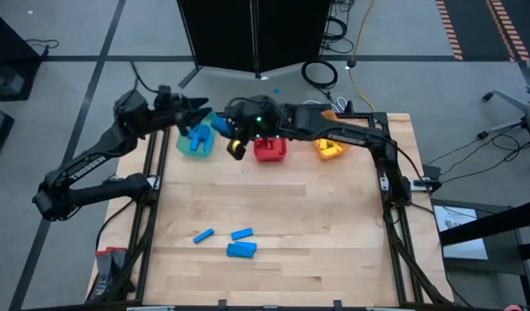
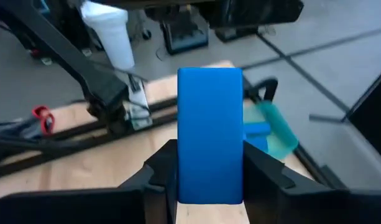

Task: Sort blocks
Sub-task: Put the blue block into the blue bin

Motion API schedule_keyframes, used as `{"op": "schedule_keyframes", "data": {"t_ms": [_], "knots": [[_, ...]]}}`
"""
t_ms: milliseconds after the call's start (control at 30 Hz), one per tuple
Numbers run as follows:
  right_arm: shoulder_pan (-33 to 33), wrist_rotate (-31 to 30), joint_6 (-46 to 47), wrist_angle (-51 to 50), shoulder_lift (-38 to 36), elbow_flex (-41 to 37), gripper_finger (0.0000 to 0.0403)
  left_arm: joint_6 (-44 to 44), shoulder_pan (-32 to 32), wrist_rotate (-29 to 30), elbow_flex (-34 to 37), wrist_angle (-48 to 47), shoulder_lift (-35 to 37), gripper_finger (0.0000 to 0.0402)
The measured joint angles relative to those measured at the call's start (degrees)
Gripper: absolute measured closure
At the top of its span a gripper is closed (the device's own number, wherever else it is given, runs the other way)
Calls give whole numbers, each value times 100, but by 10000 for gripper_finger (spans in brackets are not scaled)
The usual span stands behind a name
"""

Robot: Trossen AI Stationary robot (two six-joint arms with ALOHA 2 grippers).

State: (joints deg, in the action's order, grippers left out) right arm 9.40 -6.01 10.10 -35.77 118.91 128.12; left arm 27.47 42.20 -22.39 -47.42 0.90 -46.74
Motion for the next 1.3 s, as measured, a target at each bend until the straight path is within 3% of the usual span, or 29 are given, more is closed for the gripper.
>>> {"op": "schedule_keyframes", "data": {"t_ms": [233, 433, 733, 1033, 1300], "knots": [[127, 12, -183, 22, 2, 479, 293, 81, -5, -743, 0, 1129, 159, 79], [156, 50, -185, 558, 4, 603, 293, 32, -381, -1538, 0, 2124, 144, 79], [143, 742, -24, 1475, 7, 607, 293, -458, -849, -1382, 0, 2145, 69, 79], [124, 76, 62, 1071, 12, 610, 293, -401, -857, -1176, -4, 2823, 253, 79], [1, 12, -261, 1801, -313, 616, 293, -606, -848, -1056, 3, 2115, 392, 79]]}}
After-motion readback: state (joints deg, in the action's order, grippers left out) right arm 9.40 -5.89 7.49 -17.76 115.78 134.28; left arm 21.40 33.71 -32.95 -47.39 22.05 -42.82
